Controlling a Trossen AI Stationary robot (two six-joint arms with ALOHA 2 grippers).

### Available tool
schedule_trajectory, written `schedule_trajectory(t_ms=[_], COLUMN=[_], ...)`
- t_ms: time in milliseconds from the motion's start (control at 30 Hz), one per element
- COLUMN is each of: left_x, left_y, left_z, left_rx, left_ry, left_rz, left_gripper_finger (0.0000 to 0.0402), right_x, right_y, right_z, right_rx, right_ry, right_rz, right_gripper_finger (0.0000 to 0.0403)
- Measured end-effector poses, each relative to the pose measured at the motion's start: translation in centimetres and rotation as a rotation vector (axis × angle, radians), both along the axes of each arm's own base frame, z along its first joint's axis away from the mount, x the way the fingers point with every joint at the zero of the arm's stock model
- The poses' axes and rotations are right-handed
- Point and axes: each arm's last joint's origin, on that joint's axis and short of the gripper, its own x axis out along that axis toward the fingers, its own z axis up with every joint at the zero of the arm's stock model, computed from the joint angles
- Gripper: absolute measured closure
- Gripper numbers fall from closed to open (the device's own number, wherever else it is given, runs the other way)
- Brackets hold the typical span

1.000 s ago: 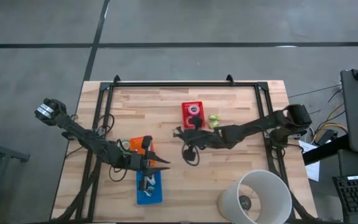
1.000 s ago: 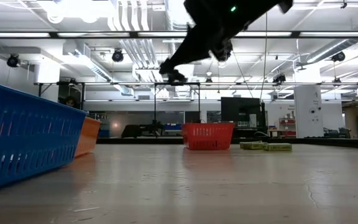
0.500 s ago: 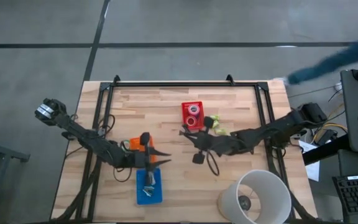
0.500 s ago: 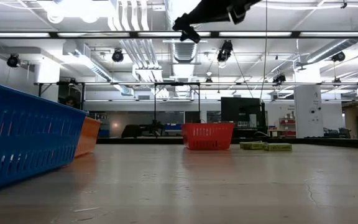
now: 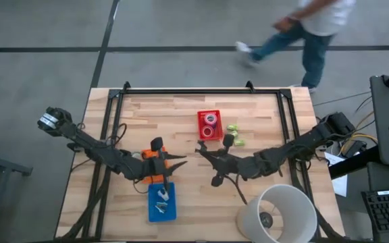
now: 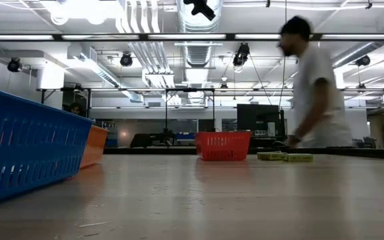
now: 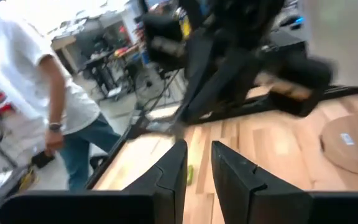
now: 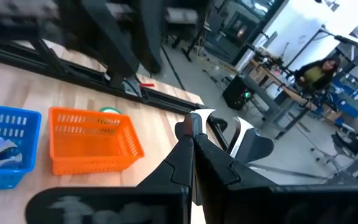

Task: Pick and place Stapler, Stapler remover, tape
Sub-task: Put the black staple remover into the blue bin

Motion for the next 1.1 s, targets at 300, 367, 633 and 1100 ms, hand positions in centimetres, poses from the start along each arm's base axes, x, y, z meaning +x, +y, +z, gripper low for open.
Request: schedule_trajectory(t_ms=[300, 367, 633, 1100], left_x=[0.6, 0.7, 1.0, 1.5], left_y=[1.7, 1.9, 2.0, 2.8], left_z=[-0.7, -0.8, -0.8, -0.9], left_rx=[-0.102, -0.112, -0.15, -0.246], left_ry=[0.028, 0.032, 0.046, 0.024], left_rz=[0.08, 0.077, -0.058, -0.063], left_gripper_finger=[0.03, 0.0285, 0.0258, 0.0259], right_x=[0.0, 0.0, 0.0, 0.1], right_y=[0.3, 0.4, 0.4, 0.5], right_z=[0.1, 0.1, 0.1, 0.1], right_rx=[-0.001, 0.0, 0.0, 0.008], right_ry=[-0.002, -0.003, -0.006, -0.012], right_rz=[0.044, 0.048, 0.048, 0.072], right_gripper_finger=[0.0395, 0.0395, 0.0395, 0.0395])
